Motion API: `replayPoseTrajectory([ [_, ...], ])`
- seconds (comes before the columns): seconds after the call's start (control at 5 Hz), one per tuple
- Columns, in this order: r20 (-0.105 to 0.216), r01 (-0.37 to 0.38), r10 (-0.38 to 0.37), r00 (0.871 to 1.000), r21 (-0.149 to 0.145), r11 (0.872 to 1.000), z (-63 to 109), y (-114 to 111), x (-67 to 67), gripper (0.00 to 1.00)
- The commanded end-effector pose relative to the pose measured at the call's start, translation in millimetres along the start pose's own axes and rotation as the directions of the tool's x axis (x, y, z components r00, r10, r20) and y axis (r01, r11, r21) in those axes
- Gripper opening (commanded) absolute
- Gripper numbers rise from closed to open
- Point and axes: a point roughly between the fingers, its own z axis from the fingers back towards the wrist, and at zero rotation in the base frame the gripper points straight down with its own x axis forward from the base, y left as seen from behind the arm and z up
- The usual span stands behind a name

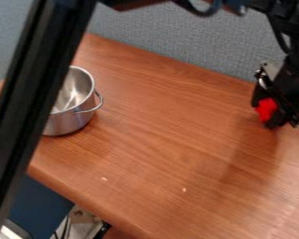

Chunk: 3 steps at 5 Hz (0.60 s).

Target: Put the red object in the metal pot

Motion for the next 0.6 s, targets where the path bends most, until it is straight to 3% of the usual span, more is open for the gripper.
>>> replayPoseTrajectory([
  [0.0, 0.075, -0.063, 0.062, 0.995, 0.019, 0.998, 28.5, 28.4, 1.8, 0.00],
  [0.2, 0.054, -0.085, 0.085, 0.995, -0.006, 0.996, 34.4, 27.2, 0.6, 0.00],
  [0.4, 0.053, -0.067, 0.068, 0.996, -0.007, 0.998, 34.7, 29.9, -8.9, 0.00],
])
